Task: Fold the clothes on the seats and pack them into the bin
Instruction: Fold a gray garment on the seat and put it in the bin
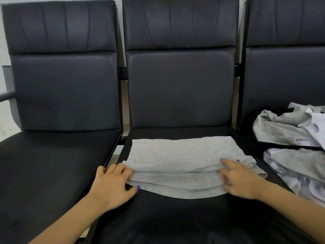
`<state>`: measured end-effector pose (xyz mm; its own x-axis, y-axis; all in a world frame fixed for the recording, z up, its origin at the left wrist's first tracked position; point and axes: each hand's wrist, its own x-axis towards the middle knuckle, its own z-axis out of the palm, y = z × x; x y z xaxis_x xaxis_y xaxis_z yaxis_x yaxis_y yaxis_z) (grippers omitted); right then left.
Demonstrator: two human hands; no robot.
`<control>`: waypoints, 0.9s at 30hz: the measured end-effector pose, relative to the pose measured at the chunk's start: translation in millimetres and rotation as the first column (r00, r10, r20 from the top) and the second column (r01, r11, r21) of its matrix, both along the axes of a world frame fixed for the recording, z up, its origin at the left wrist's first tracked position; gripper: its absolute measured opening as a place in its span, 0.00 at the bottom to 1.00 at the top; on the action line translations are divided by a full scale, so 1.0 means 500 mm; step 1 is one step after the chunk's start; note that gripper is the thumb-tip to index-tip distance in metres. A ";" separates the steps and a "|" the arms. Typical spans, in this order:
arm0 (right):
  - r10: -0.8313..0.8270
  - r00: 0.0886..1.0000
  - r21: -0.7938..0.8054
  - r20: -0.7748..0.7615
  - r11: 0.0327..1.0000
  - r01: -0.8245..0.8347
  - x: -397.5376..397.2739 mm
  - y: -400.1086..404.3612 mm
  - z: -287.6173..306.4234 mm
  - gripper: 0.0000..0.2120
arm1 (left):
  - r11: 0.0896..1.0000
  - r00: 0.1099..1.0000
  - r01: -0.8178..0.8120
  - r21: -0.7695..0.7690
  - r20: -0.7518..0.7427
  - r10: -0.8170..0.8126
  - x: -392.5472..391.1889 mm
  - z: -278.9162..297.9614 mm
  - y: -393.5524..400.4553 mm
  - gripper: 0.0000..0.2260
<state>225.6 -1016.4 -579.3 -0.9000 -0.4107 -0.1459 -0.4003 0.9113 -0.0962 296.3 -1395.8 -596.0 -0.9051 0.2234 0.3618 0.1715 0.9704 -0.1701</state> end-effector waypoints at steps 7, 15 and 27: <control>0.161 0.955 -0.070 -0.249 0.981 -0.183 0.051 -0.085 -0.030 0.17 | 0.990 0.991 0.120 -0.073 -0.057 -0.124 0.002 0.013 0.042 0.19; 0.118 0.883 -0.083 -0.455 0.981 -0.174 0.012 -0.056 -0.014 0.18 | 0.989 0.974 0.041 0.142 -0.225 -0.008 -0.004 -0.006 0.027 0.24; 0.117 0.982 0.161 -0.149 0.983 -0.093 0.025 0.078 0.038 0.15 | 0.973 0.971 0.145 0.181 -0.217 -0.105 -0.004 0.019 0.013 0.13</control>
<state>237.9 -977.6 -560.4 -0.8697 -0.4880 -0.0737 -0.4935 0.8625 0.1123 294.2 -1389.2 -586.4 -0.7766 0.2371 0.5837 0.2749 0.9612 -0.0247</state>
